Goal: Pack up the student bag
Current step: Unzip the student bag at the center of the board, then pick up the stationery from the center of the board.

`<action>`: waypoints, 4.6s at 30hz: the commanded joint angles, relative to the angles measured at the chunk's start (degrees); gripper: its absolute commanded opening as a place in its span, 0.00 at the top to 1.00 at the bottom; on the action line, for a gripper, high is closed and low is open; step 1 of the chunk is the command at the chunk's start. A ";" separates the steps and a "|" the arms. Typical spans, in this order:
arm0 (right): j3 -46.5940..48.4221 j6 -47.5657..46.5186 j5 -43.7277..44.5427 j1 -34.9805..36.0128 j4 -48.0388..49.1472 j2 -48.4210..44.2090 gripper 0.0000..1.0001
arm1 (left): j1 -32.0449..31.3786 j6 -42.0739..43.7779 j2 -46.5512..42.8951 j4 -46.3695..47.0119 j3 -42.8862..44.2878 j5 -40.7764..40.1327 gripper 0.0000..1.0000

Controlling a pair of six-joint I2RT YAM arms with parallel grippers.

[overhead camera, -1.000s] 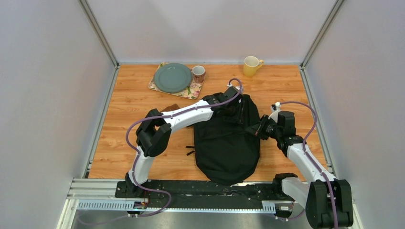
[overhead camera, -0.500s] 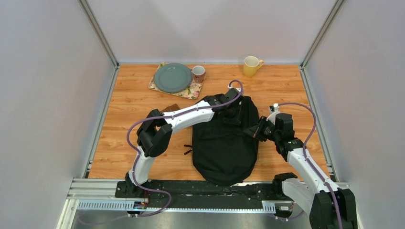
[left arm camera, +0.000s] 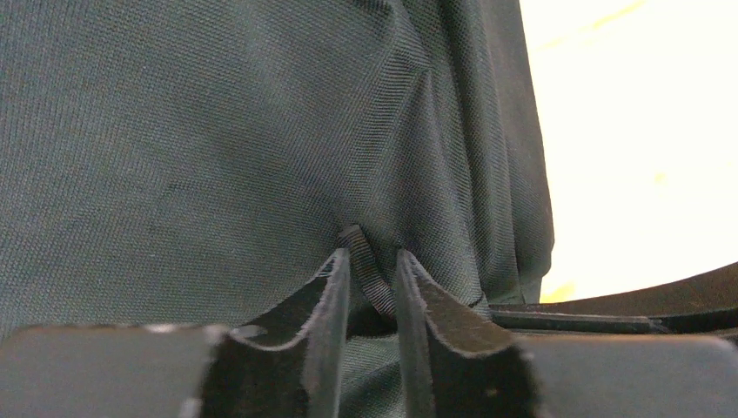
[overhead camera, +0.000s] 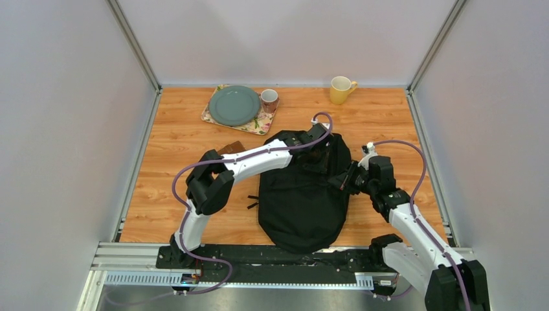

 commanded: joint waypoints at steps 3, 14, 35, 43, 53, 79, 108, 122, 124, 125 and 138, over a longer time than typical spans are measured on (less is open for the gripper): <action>1.42 0.46 1.25 3.62 1.98 -2.20 1.00 | -1.87 1.40 -1.53 -4.54 -0.19 -1.35 0.82; 2.11 -0.42 8.98 3.97 -3.73 -1.77 1.00 | -1.96 6.14 -4.86 -7.53 -0.89 -6.34 1.00; 2.64 0.81 13.47 -0.16 -6.64 2.98 1.00 | 9.63 12.57 -31.14 0.55 -35.23 -12.60 1.00; 4.49 0.54 10.05 -1.04 -6.47 3.51 0.87 | 13.69 13.53 -39.32 7.92 -45.89 -6.29 0.95; 14.77 -3.50 10.84 -1.04 -17.19 -3.52 0.42 | 19.47 14.85 -46.35 8.55 -47.47 -5.41 0.29; 58.06 -2.79 10.22 25.85 -7.51 51.11 0.33 | 53.85 2.46 -42.06 30.51 -61.98 19.21 0.23; 108.91 -6.14 0.91 25.77 -22.11 98.61 0.27 | 55.61 -0.35 -26.41 47.39 -59.78 26.68 0.27; 97.49 -4.38 -4.64 27.08 -16.31 92.11 0.67 | 55.52 -4.04 -22.72 51.79 -58.73 31.86 0.48; 95.56 -3.77 -5.69 27.35 -14.21 90.44 0.72 | 55.61 -3.96 -22.72 51.70 -58.73 31.96 0.54; 95.37 -3.33 -5.78 27.35 -14.02 90.00 0.78 | 55.52 -3.96 -22.80 51.53 -58.73 31.96 0.54; 92.56 -4.29 -9.03 28.49 -12.97 84.81 0.93 | 55.61 -2.38 -26.57 48.98 -60.04 33.10 1.00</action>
